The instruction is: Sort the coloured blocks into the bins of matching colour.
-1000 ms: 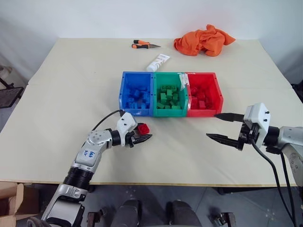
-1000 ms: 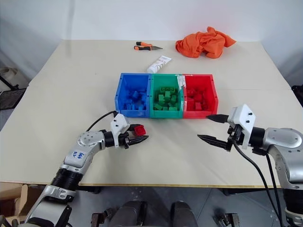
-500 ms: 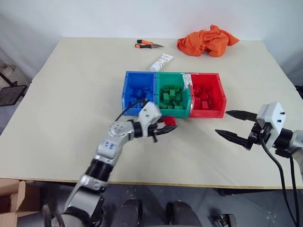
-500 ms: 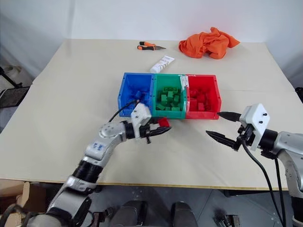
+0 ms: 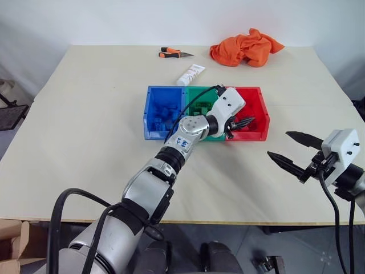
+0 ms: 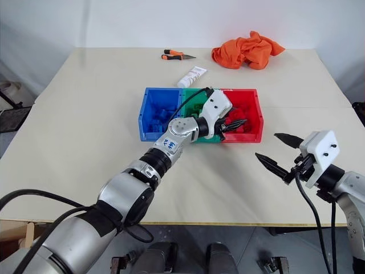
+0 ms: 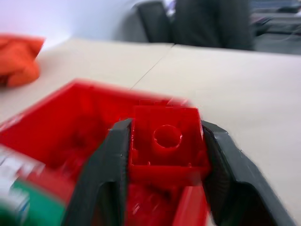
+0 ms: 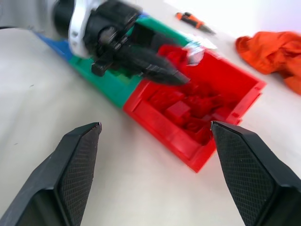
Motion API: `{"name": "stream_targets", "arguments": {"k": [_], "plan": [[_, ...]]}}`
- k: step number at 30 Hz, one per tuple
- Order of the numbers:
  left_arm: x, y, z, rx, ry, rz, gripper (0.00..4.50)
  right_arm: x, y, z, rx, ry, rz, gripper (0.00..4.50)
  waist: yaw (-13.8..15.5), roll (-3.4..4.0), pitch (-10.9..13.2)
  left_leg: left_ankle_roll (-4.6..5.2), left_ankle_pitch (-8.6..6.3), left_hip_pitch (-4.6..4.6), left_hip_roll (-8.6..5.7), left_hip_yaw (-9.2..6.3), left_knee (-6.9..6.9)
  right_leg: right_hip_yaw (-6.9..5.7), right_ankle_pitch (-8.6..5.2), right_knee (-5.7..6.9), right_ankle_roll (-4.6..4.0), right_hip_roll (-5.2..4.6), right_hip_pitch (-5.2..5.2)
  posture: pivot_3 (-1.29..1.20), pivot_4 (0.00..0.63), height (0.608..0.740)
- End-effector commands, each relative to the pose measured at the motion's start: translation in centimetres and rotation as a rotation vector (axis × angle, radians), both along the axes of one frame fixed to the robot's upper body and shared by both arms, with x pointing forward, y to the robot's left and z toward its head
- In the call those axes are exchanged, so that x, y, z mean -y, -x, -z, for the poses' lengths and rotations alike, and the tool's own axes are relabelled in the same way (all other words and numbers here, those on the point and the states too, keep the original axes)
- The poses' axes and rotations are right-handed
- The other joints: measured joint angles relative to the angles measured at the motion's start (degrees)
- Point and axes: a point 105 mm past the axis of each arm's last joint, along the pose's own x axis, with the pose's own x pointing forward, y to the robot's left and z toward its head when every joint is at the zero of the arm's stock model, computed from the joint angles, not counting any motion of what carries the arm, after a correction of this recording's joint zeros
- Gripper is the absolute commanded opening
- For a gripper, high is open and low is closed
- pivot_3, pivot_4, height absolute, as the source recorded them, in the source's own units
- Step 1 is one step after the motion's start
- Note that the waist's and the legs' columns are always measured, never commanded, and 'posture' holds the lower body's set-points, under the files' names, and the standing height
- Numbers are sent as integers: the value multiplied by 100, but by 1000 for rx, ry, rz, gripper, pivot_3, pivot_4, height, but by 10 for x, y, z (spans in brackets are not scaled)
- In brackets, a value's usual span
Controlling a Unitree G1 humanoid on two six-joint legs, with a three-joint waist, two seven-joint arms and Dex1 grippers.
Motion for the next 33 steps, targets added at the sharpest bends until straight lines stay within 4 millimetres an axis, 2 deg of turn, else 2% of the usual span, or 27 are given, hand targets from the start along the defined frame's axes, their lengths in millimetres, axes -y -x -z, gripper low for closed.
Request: {"name": "stream_targets", "arguments": {"k": [1, 2, 8, 10, 15, 17, 20, 23, 26, 28, 33], "plan": [[25, 14, -33, 97, 52, 66, 3413, 0, 6, -12, 64, -2, 14, 3904, 4, 0, 0, 0, 0, -1, 0, 0, 1, 1, 0, 0, 0, -1, 0, 0, 150, 740], [23, 14, -36, 110, 66, 68, 3711, 0, 5, -12, 62, -2, 14, 3904, 9, 0, 0, 0, 0, -2, -2, 0, 1, 2, 0, -1, 0, -2, 0, 0, 150, 740], [8, 12, -49, 139, 124, 101, 3711, -6, -6, -12, 57, -6, -34, 3904, -8, 0, 0, 0, 0, -1, -2, 0, 2, 1, 1, 2, 2, -1, -2, 0, 150, 740], [-3, 11, -50, 121, 142, 123, 3711, -9, -11, -14, 59, -4, -56, 3904, -22, 1, -1, 0, 0, 0, -2, 2, 2, 2, 1, 5, 2, 0, -2, 0, 150, 740], [-43, 4, -34, 103, 107, 105, 3711, -14, -19, -12, 38, -3, -104, 3904, -40, 8, -5, -2, 1, 5, 0, 5, 2, 6, 1, 20, 2, 1, -6, 0, 150, 740], [-60, 7, -23, 75, 81, 116, 3711, -17, -19, -8, 14, -4, -131, 3904, -50, 11, -6, -2, 1, 7, 2, 5, 3, 9, 1, 23, 2, 2, -6, 0, 150, 740], [-83, 22, -8, 44, 30, 156, 3711, -17, -17, -3, -25, 7, -152, 3904, -39, 12, -7, -2, 1, 5, 3, 2, 6, 34, 1, 28, 2, 0, -8, 0, 150, 740], [-110, 44, 2, -13, 14, 193, 3711, -13, -14, 15, -110, 78, -170, 3904, -9, 12, -7, -2, 1, 1, 2, -7, 12, 50, 1, 26, 1, -2, -7, 0, 150, 740], [-149, 76, 8, -113, 23, 223, 3711, -7, -16, 31, -171, 102, -135, 3904, -24, 14, -8, -1, 0, -3, 2, -14, 13, 52, 1, 20, 1, -2, -5, 0, 150, 740], [-165, 90, 12, -141, -2, 220, 3711, -6, -16, 35, -186, 99, -127, 3904, -37, 17, -10, -2, 0, -2, 4, -17, 9, 52, 1, 20, 1, -1, -4, 0, 150, 740], [-208, 113, 38, -234, -103, 198, 3711, -2, -7, 40, -222, 85, -120, 3904, -37, 23, -14, -4, 2, 13, 6, -19, 11, 53, 0, -12, -1, -1, 14, 0, 150, 740]]}}
